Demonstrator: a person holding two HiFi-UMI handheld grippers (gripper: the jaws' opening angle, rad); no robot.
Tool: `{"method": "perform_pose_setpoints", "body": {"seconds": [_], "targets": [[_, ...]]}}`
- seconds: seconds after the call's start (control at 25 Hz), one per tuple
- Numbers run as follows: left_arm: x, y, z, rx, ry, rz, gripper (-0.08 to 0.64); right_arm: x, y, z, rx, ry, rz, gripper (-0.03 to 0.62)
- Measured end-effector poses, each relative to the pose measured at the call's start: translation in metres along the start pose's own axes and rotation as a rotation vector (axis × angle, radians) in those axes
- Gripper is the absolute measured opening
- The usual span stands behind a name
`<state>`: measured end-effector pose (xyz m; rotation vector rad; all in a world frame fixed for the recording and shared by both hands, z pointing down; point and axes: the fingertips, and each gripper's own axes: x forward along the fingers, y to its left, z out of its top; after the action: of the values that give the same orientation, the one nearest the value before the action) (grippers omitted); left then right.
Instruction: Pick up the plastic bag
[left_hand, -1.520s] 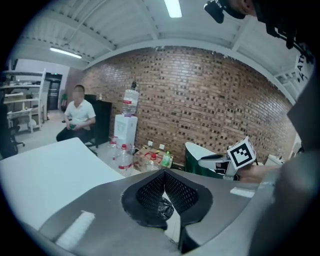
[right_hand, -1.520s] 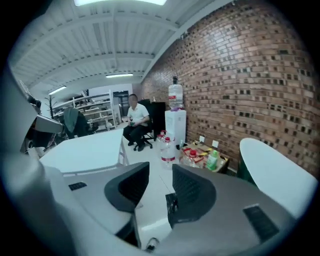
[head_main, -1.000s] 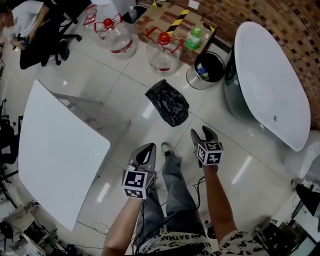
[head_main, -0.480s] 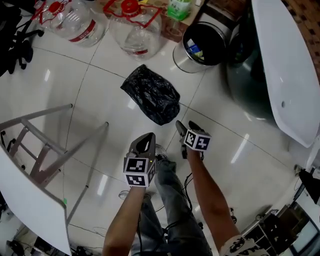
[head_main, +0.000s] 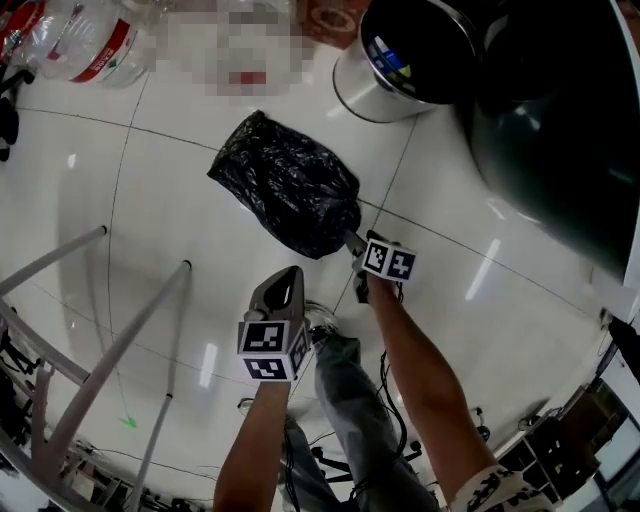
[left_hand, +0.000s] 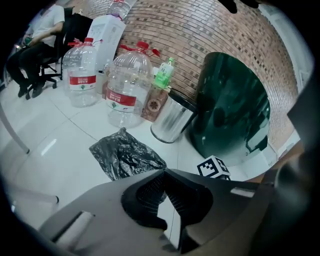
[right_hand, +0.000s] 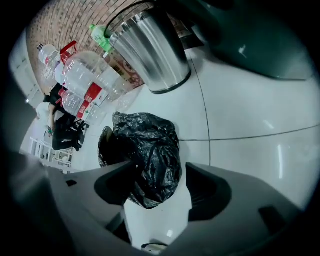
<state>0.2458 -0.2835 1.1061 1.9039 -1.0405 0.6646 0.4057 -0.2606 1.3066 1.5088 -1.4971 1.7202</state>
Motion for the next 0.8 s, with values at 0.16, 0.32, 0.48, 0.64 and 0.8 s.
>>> {"method": "perform_pose_setpoints", "body": {"seconds": [0.16, 0.32, 0.48, 0.64, 0.8], "targets": [[0.008, 0.021, -0.006, -0.029, -0.018, 0.009, 0.001, 0.028, -0.011, -0.011, 0.018, 0.031, 0.011, 0.328], [0.009, 0.034, -0.015, -0.062, -0.042, 0.026, 0.001, 0.050, -0.024, -0.013, 0.030, 0.017, 0.001, 0.328], [0.001, 0.035, -0.012, -0.079, -0.068, 0.028, 0.001, 0.063, -0.017, -0.008, 0.025, 0.028, 0.037, 0.316], [-0.013, 0.030, -0.003, -0.104, -0.100, 0.044, 0.001, 0.036, 0.016, 0.012, -0.132, -0.015, 0.073, 0.012], [-0.038, 0.022, 0.018, -0.128, -0.142, 0.066, 0.001, -0.021, 0.061, 0.051, -0.357, -0.138, 0.071, 0.008]]}}
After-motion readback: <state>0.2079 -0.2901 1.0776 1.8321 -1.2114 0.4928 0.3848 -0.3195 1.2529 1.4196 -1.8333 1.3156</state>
